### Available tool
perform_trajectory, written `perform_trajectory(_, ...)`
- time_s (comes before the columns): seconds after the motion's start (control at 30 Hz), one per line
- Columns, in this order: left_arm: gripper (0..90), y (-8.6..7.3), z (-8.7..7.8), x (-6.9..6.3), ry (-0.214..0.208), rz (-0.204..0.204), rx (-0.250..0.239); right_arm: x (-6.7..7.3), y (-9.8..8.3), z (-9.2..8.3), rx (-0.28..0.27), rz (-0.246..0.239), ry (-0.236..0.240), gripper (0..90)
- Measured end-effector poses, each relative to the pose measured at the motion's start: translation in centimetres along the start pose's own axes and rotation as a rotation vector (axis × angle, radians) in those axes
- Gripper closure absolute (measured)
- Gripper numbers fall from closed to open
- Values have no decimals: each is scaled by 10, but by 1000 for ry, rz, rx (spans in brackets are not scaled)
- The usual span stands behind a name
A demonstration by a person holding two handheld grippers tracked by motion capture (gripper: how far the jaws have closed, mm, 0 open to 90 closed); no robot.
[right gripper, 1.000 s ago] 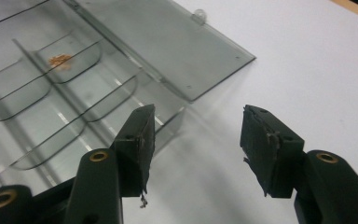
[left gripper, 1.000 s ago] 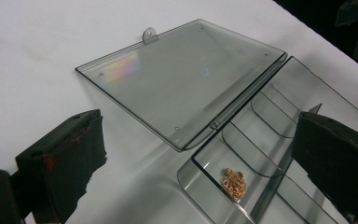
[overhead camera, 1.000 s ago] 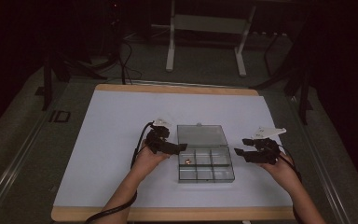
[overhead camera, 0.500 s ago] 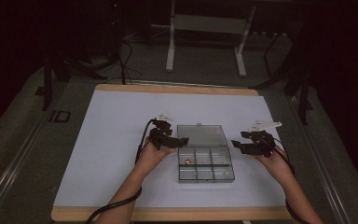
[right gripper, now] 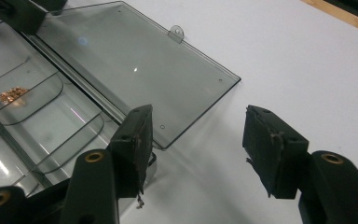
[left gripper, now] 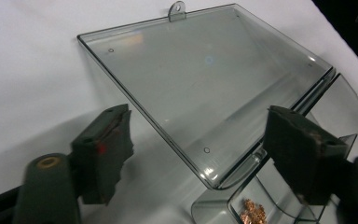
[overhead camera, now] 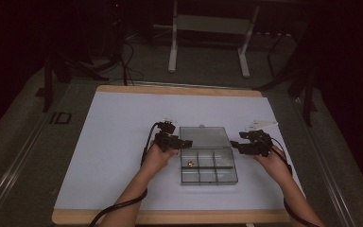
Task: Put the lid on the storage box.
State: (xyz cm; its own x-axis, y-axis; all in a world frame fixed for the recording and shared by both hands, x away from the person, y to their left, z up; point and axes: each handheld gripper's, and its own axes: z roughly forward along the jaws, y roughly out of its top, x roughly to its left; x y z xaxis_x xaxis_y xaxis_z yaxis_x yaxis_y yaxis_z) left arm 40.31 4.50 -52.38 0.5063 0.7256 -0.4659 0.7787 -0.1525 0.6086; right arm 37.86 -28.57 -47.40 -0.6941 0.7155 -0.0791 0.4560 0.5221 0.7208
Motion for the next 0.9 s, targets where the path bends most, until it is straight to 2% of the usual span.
perform_trajectory(0.03, 294, 0, 0, 0, 0, 0, 0, 0, 0, 0, 0, 0, 0, 426)
perform_trajectory(0.07, 294, 0, 3, 5, -34, -35, 10, 0, 0, 0, 0, -1, -1, 427)
perform_trajectory(0.13, 316, 0, 5, 6, -33, -46, 12, 1, 1, 1, 3, -7, 2, 427)
perform_trajectory(0.3, 352, 0, 10, 10, -77, -89, 23, 2, 2, 1, 2, -6, 2, 429)
perform_trajectory(0.43, 354, 1, 9, 7, -61, -57, 12, 2, 2, 2, -2, -1, 3, 432)
perform_trajectory(0.53, 395, 2, 6, 3, -47, -27, 3, 3, 3, 5, -6, 5, 3, 432)
perform_trajectory(0.7, 428, 2, 3, -4, -9, 41, -9, 3, 6, 10, -16, 23, 0, 437)
perform_trajectory(0.9, 475, 1, -1, -7, 2, 73, -29, 2, 9, 16, -16, 32, 5, 460)
